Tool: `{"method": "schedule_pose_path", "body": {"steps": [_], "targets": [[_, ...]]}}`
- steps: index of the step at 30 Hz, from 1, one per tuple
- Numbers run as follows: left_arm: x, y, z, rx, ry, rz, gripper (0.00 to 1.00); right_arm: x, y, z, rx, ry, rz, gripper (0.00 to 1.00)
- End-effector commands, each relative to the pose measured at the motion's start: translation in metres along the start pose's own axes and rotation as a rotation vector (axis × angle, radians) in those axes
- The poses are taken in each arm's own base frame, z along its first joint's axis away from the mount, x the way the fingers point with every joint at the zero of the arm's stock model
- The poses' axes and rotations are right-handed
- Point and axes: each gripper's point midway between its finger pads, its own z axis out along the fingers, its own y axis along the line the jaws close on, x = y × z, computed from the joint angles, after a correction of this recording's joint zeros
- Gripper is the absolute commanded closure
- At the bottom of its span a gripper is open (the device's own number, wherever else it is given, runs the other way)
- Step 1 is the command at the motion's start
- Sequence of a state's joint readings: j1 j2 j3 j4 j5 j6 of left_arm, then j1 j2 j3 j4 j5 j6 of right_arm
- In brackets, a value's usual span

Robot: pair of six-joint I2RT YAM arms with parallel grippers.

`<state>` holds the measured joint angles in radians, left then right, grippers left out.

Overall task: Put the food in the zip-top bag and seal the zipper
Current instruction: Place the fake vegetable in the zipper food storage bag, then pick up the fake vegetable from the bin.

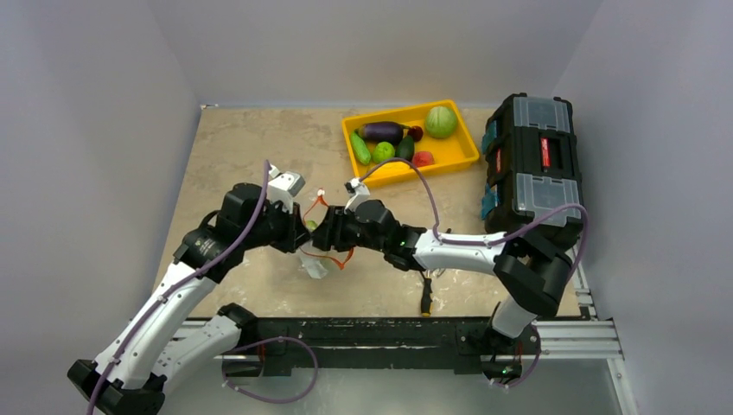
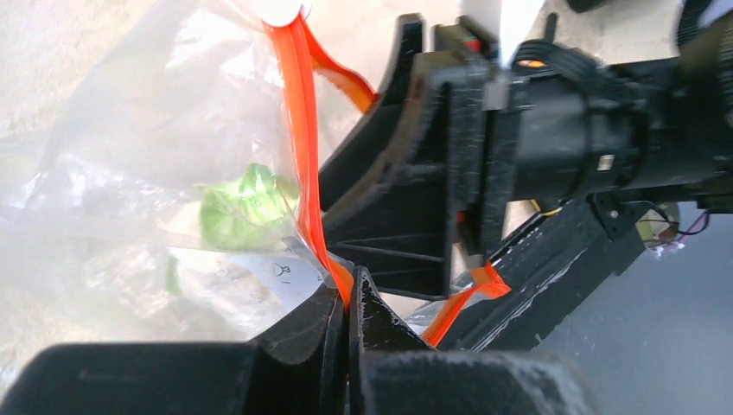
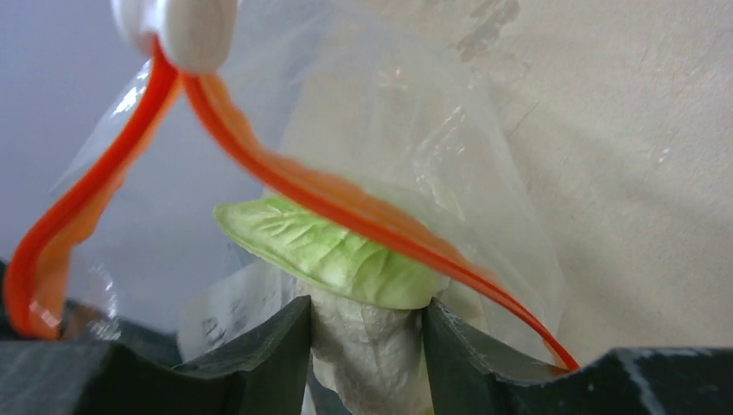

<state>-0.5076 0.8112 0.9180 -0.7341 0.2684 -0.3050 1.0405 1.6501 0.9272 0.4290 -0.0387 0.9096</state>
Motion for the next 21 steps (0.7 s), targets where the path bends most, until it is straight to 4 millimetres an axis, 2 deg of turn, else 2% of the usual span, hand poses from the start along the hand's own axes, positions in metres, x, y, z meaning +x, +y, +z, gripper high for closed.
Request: {"method": "schedule_pose_path", "body": {"steps": [1, 5, 8, 14, 18, 21], "targets": [[0.01, 0.017, -0.005, -0.107, 0.032, -0.026, 1.0, -0.008, 0.031, -0.027, -0.069, 0.043, -0.038, 0.52], [0.013, 0.026, -0.014, -0.157, 0.026, 0.0, 1.0, -0.015, 0.03, -0.048, -0.025, 0.035, -0.096, 0.41], [0.016, 0.034, -0.011, -0.188, 0.019, 0.005, 1.0, -0.022, 0.028, -0.061, 0.015, 0.03, -0.151, 0.39], [0.012, 0.034, -0.011, -0.191, -0.004, 0.001, 1.0, -0.036, 0.027, -0.08, 0.061, 0.003, -0.236, 0.34], [0.01, 0.042, -0.016, -0.243, -0.033, -0.005, 1.0, -0.067, 0.027, -0.095, 0.122, -0.089, -0.297, 0.3], [0.009, 0.044, -0.019, -0.257, -0.049, -0.006, 1.0, -0.089, 0.019, -0.1, 0.164, -0.127, -0.319, 0.29]]}}
